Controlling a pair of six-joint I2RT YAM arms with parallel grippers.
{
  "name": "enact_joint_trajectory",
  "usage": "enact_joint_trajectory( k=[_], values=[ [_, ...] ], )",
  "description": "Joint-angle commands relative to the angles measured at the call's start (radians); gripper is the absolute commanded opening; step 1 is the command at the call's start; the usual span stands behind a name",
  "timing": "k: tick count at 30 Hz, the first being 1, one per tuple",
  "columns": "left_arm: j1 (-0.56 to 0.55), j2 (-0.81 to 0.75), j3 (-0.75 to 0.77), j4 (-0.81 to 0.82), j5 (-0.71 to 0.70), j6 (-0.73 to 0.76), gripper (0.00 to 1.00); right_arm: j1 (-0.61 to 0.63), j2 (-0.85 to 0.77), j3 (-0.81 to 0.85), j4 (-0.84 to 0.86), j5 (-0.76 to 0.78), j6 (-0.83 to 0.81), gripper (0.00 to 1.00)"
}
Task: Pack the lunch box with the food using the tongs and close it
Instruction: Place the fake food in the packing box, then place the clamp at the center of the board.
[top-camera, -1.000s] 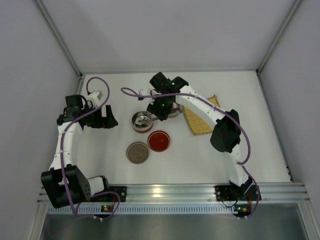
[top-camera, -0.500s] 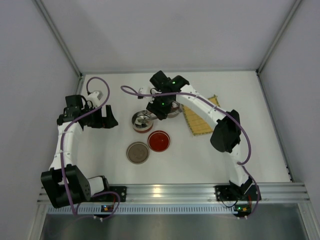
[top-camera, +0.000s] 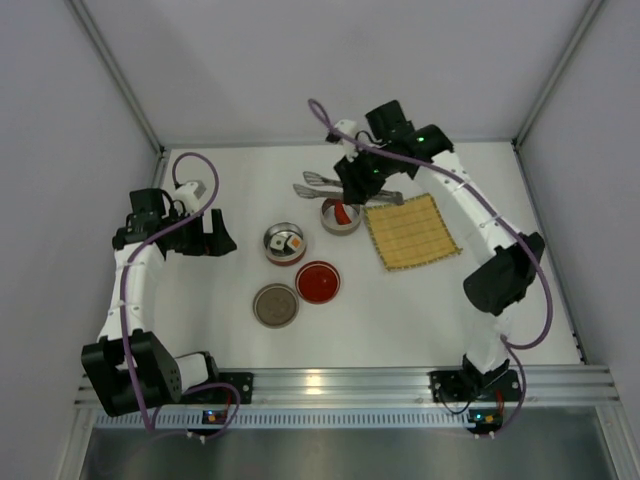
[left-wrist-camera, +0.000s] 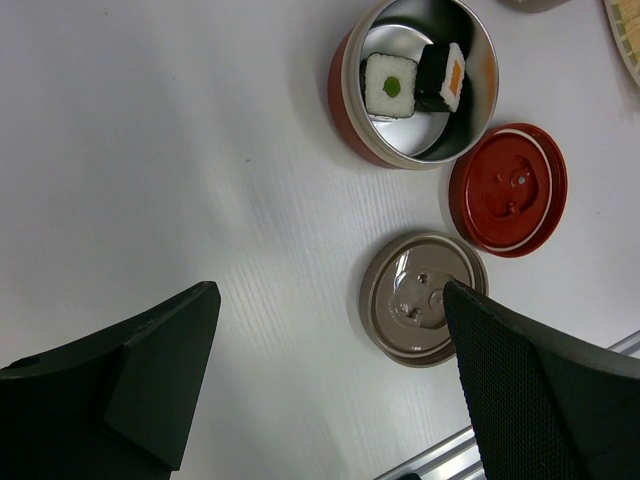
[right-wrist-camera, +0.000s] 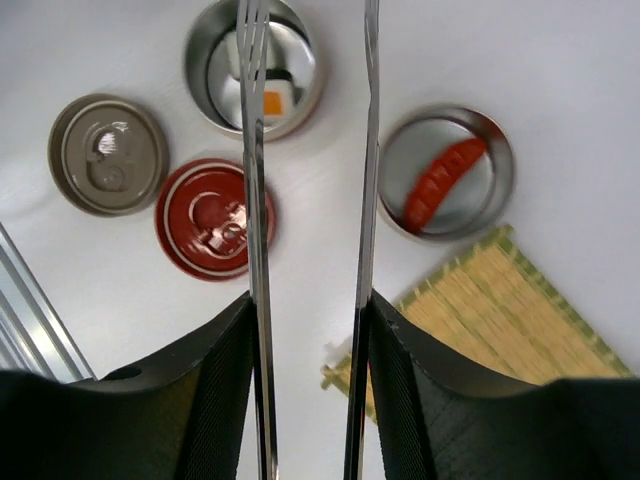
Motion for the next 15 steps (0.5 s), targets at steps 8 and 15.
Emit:
enact_joint_trajectory(
  k=[8,15],
  values=[
    [0.005,-0.031,0.041,-0.003,0.02,-0.006,0.98,-0.435,-0.408,-0.493,0.264,-0.042,0.116,0.43],
    [0.006,-0.016,0.047,0.006,0.024,-0.018,0.98,-0.718,-0.471,-0.717,0.362,-0.002,0.068,0.42]
  ],
)
